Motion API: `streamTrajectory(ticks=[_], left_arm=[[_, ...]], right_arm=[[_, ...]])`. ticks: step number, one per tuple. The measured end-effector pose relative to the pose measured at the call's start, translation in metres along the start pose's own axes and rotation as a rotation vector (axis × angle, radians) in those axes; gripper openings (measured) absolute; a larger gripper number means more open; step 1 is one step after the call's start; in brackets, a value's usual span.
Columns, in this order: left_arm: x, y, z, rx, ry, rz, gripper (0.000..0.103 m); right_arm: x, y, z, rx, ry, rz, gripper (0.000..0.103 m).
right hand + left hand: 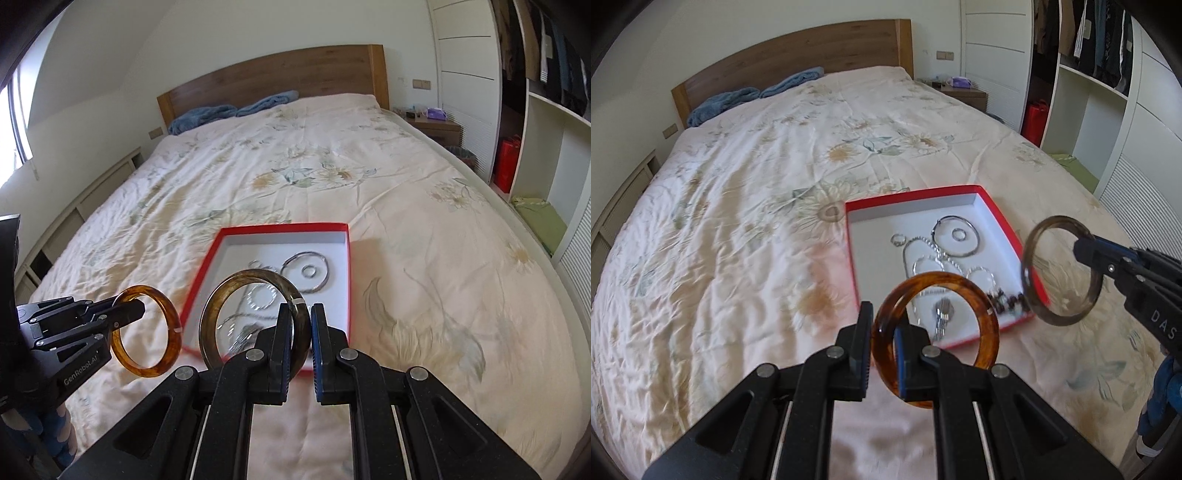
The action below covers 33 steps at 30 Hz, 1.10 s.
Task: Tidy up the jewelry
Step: 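Carry both bangles over the red box, lowering them inside, then open both tools to release the bangles into the box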
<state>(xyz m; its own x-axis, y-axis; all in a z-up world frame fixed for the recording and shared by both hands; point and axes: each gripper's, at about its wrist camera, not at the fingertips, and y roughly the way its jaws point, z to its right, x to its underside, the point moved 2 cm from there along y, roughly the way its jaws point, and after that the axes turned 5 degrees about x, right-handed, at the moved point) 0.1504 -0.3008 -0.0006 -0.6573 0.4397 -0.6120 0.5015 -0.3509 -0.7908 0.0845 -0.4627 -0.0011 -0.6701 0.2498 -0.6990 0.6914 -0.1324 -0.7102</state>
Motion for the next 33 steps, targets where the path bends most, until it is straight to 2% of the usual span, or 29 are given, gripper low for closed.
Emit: streamTrajectory(ticks=[5,9,17,24,33], left_arm=[[-0.027,0.05,-0.001,-0.004,-0.01,-0.027,0.01],[-0.047,0.088,-0.005,-0.035,-0.014,-0.04,0.01],[-0.057,0.148,-0.021,-0.093,-0.048,-0.099,0.01],[-0.056,0.17,-0.021,-0.06,-0.08,-0.138,0.01],[-0.057,0.174,-0.023,-0.042,-0.1,-0.17,0.01]], right_arm=[[-0.028,0.053,0.001,0.006,-0.03,-0.029,0.01],[-0.048,0.098,-0.002,0.005,-0.058,-0.054,0.01],[-0.061,0.167,0.002,0.045,-0.074,-0.124,0.01],[-0.062,0.195,0.004,0.096,-0.114,-0.181,0.01],[-0.062,0.208,-0.003,0.144,-0.2,-0.227,0.01]])
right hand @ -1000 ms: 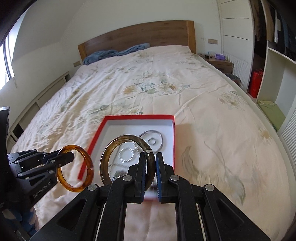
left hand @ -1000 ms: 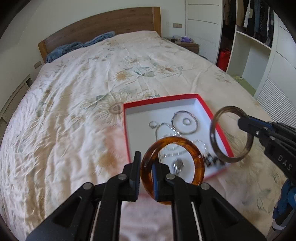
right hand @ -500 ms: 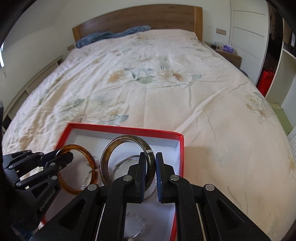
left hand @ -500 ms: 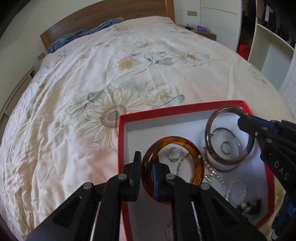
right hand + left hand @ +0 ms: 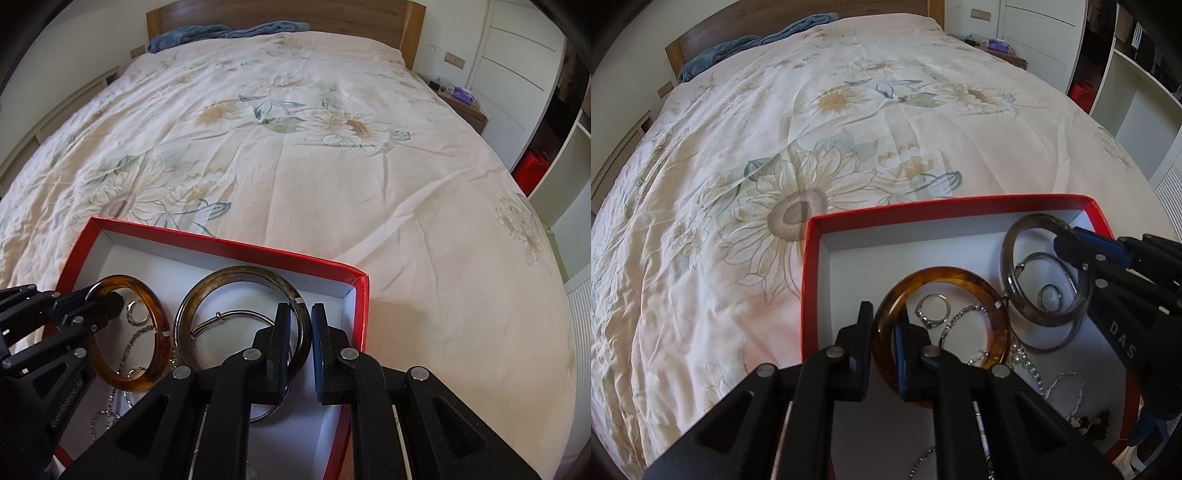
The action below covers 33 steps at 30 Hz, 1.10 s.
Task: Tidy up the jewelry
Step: 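Open both tools to release the bangles into the box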
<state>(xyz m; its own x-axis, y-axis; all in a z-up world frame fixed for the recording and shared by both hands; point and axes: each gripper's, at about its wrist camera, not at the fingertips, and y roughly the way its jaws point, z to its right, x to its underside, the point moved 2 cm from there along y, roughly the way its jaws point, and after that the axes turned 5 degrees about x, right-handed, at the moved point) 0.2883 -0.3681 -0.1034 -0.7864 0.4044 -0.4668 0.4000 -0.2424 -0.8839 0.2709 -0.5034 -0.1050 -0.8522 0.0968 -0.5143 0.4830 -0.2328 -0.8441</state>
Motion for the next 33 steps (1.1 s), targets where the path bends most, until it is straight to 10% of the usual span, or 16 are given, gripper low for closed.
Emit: streamTrajectory(ticks=[18,33], left_arm=[[-0.001,-0.023,-0.001,0.089,-0.027,0.042,0.02],[0.033,-0.117,-0.009,0.083,-0.041,0.166,0.046]], right_arm=[[-0.002,-0.036,0.012,-0.02,0.048,0.071,0.035],[0.042,-0.116,0.001,-0.044,0.101,0.127,0.052]])
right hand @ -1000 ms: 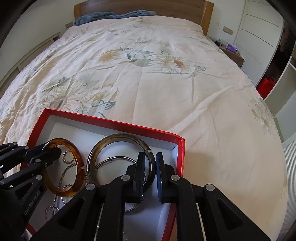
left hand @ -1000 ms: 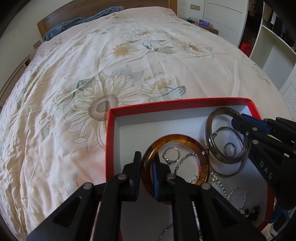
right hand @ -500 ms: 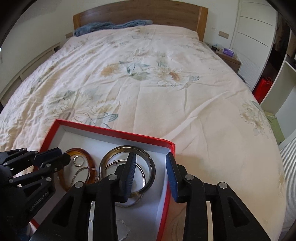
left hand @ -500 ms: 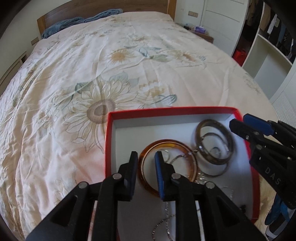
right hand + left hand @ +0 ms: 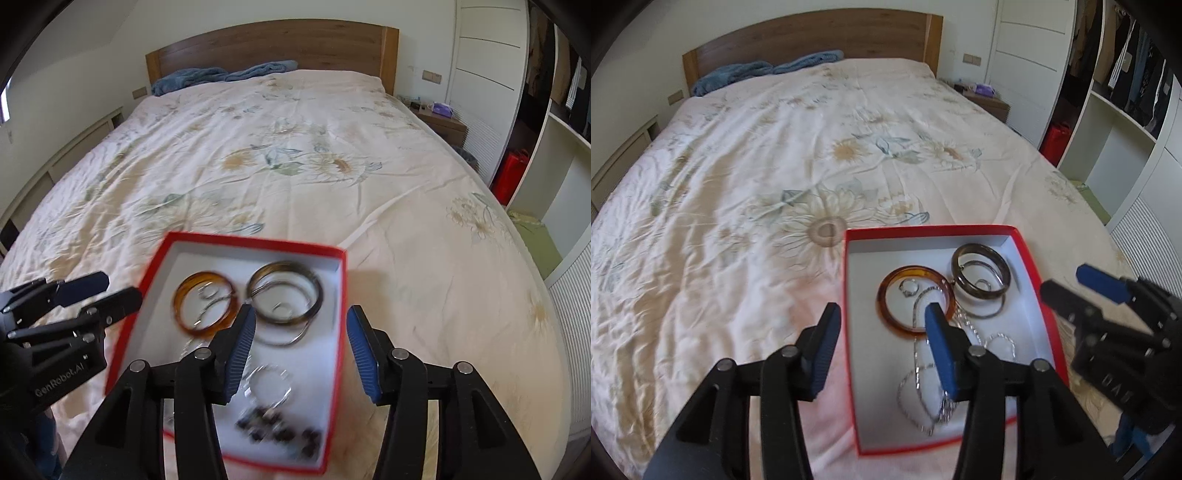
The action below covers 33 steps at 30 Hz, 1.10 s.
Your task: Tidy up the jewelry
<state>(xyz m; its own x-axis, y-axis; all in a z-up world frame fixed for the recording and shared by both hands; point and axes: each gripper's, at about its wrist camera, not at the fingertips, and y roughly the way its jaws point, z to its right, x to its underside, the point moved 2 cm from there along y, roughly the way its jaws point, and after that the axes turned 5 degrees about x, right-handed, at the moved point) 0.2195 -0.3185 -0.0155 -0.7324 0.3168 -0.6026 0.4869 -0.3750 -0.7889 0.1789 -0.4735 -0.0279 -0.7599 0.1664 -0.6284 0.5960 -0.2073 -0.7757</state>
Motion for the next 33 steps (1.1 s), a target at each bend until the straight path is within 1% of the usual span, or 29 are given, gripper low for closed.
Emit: streamTrajectory(ticks=[2,5,8,13,16,23,33], left_arm=[[0.004,-0.014,-0.003,-0.018,-0.007,0.014,0.049],[0.013,-0.037,-0.008,-0.034,-0.011,0.03,0.049],[0.023,-0.059,-0.013,-0.049,-0.013,0.053,0.049],[0.044,-0.086,-0.025,-0.09,-0.034,0.062,0.049],[0.059,-0.104,-0.033,-0.13,-0.033,0.075,0.049],[0.088,-0.136,-0.049,-0.14,-0.058,0.08,0.049],[0.121,-0.187,-0.069,-0.147,-0.063,0.129,0.049]], right_arm=[[0.007,-0.011,-0.007,-0.01,-0.004,0.003,0.053],[0.017,-0.029,-0.019,-0.029,-0.009,0.01,0.054],[0.027,-0.047,-0.032,-0.041,-0.016,0.024,0.063],[0.045,-0.071,-0.055,-0.061,-0.034,0.034,0.065],[0.056,-0.083,-0.068,-0.075,-0.043,0.038,0.067],[0.08,-0.111,-0.094,-0.09,-0.042,0.036,0.073],[0.109,-0.151,-0.121,-0.085,-0.065,0.045,0.079]])
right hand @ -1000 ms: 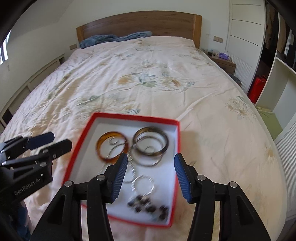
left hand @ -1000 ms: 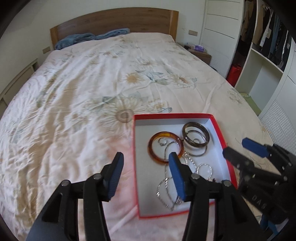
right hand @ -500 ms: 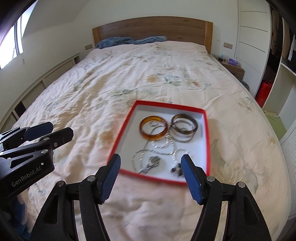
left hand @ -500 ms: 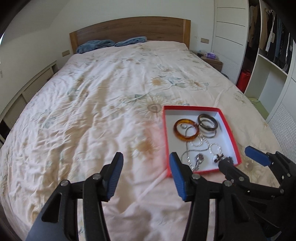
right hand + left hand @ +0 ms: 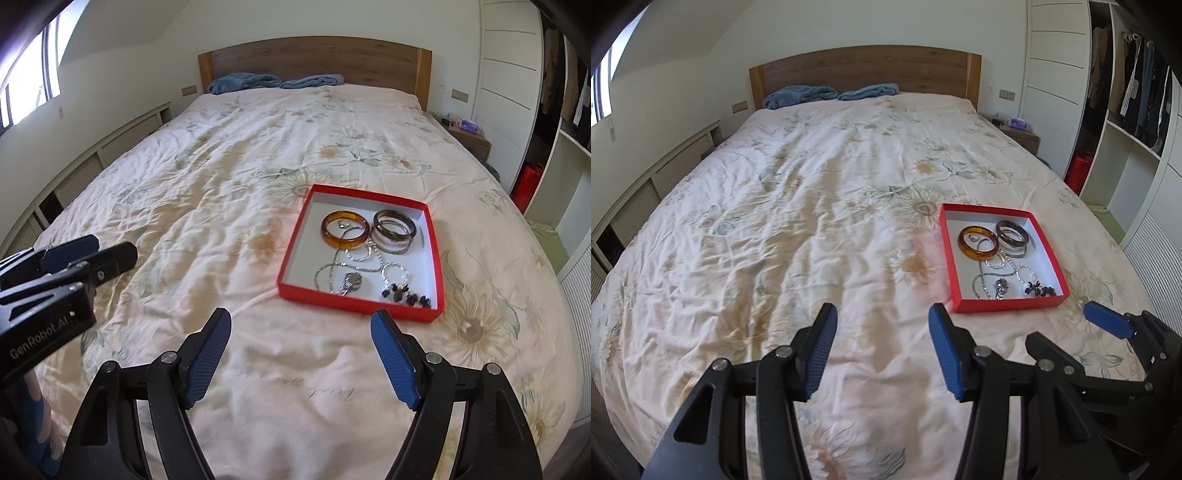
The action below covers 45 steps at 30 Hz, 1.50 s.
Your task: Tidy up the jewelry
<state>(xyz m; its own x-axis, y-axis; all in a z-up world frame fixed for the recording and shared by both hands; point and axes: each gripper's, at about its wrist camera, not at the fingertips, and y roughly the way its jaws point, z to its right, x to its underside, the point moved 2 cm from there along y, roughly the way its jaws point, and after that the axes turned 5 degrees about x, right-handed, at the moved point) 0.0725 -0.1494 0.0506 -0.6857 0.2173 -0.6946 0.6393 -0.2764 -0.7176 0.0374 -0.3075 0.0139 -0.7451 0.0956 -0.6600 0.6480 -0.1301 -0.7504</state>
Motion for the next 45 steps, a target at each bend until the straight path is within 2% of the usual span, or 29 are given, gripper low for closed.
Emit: streamTrajectory(ticks=[15,25,37,45], left_arm=[[0.036,-0.056,-0.04,-0.012,-0.018,0.064,0.049],[0.057,-0.099,-0.058,-0.011,-0.039,0.14,0.049],[0.073,-0.146,-0.061,-0.017,-0.03,0.206,0.049],[0.081,-0.156,-0.068,-0.033,-0.035,0.216,0.05]], right_arm=[[0.026,-0.047,-0.051,-0.011,-0.06,0.041,0.081],[0.038,-0.083,-0.077,-0.013,-0.097,0.096,0.082],[0.053,-0.124,-0.084,-0.005,-0.098,0.159,0.085],[0.06,-0.14,-0.074,0.023,-0.065,0.189,0.091]])
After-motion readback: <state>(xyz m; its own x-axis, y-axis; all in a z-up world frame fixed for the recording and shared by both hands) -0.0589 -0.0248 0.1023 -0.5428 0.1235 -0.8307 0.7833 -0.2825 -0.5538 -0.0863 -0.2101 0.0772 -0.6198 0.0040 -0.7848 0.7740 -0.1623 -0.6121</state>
